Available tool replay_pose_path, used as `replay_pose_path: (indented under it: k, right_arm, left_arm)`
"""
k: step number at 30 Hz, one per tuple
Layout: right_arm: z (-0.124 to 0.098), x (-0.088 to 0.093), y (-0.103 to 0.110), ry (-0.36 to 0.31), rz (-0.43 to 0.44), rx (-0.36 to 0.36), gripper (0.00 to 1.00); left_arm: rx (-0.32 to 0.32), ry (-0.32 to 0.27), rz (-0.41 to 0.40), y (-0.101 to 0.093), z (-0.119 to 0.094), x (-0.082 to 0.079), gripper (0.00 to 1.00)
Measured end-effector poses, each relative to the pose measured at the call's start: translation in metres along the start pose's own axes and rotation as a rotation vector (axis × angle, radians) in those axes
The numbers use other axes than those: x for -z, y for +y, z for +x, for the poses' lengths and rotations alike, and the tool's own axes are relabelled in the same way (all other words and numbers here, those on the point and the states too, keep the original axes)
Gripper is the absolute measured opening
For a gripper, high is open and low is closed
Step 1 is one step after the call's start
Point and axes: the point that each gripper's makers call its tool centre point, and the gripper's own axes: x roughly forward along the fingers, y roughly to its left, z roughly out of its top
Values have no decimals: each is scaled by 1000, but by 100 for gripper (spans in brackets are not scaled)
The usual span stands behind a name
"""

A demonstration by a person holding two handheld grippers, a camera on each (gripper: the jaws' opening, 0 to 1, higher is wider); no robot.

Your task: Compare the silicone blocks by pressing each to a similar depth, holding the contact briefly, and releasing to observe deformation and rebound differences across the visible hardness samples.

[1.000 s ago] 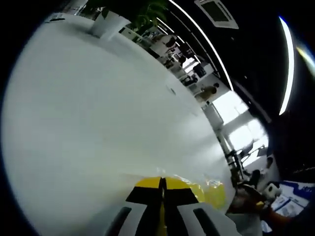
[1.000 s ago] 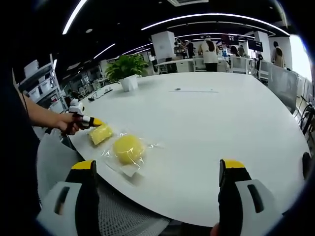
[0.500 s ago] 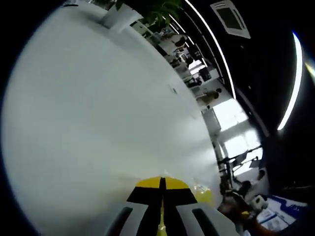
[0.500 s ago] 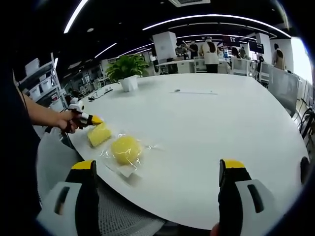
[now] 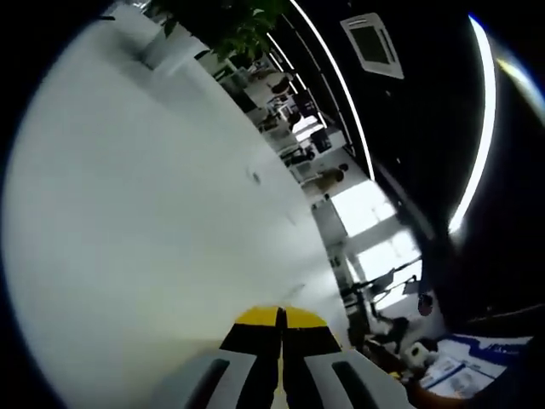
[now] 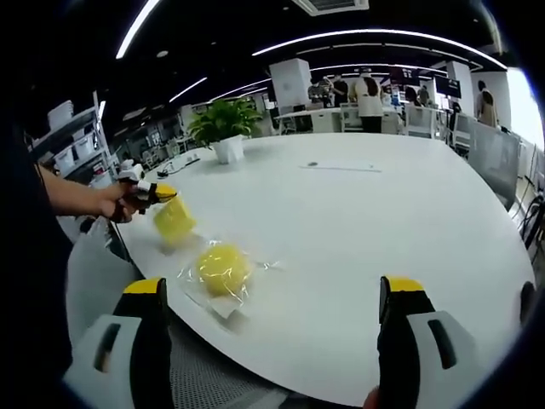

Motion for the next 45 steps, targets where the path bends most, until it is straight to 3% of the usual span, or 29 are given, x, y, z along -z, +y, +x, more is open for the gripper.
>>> replay_pose_path:
  k: [8, 13, 16, 24, 28, 32, 38, 45]
  right_arm:
    - [-1, -22, 3, -38, -17, -4, 97]
    - [-3, -42, 10, -62, -40, -19, 97]
    - [-1, -52, 12, -79, -50, -27, 97]
    - [5, -81, 24, -120, -69, -60, 97]
    - [8, -101, 26, -144, -92, -75, 97]
    - [7, -134, 34, -183, -127, -115, 97]
    - [4, -179, 56, -247, -140, -206, 96]
    - [8, -211, 88, -281, -164, -311, 96]
  left_arm:
    - [70, -33, 67, -32, -5, -23, 0]
    - [143, -64, 134, -69, -9, -45, 0]
    - [187, -122, 193, -97, -13, -65, 0]
    - [254, -154, 279, -153, -23, -90, 0]
    - [285, -153, 317, -175, -27, -97, 0]
    - [331, -164, 332, -198, -33, -103, 0]
    - [409, -167, 370, -238, -42, -103, 0]
    - [481, -169, 388, -276, -53, -99, 0]
